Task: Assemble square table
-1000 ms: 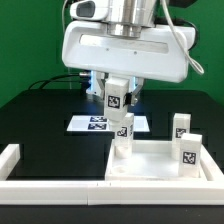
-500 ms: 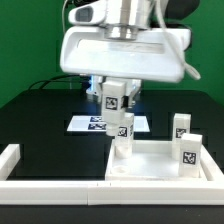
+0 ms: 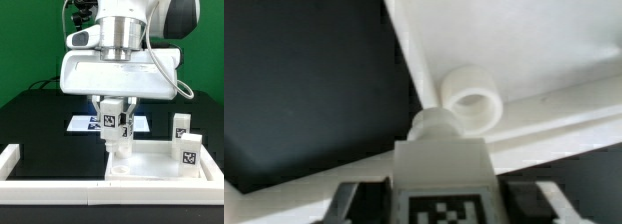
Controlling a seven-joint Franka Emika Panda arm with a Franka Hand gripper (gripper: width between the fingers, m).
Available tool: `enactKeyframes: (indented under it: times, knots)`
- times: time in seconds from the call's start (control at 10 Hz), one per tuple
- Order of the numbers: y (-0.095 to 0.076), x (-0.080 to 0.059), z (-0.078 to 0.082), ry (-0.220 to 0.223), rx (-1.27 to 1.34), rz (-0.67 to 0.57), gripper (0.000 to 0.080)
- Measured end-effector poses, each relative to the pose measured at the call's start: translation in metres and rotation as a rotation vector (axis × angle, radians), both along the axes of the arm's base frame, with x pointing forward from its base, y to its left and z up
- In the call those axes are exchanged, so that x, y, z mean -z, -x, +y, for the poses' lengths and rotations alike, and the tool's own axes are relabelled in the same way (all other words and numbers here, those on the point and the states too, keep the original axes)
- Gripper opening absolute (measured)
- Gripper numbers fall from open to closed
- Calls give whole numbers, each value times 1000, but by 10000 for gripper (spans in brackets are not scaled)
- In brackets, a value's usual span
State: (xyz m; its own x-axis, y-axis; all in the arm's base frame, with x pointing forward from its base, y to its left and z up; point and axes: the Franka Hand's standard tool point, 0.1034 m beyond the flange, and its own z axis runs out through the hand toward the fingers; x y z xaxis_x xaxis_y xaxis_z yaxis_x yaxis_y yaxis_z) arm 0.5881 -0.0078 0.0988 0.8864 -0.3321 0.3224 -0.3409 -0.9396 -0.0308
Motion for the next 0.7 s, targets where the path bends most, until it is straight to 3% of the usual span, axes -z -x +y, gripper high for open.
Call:
enactKeyframes:
  times: [0.4,0.7]
  knots:
    - [-21,12,4,15,-3,2,287]
    - [-21,24,5,29,-10,5,287]
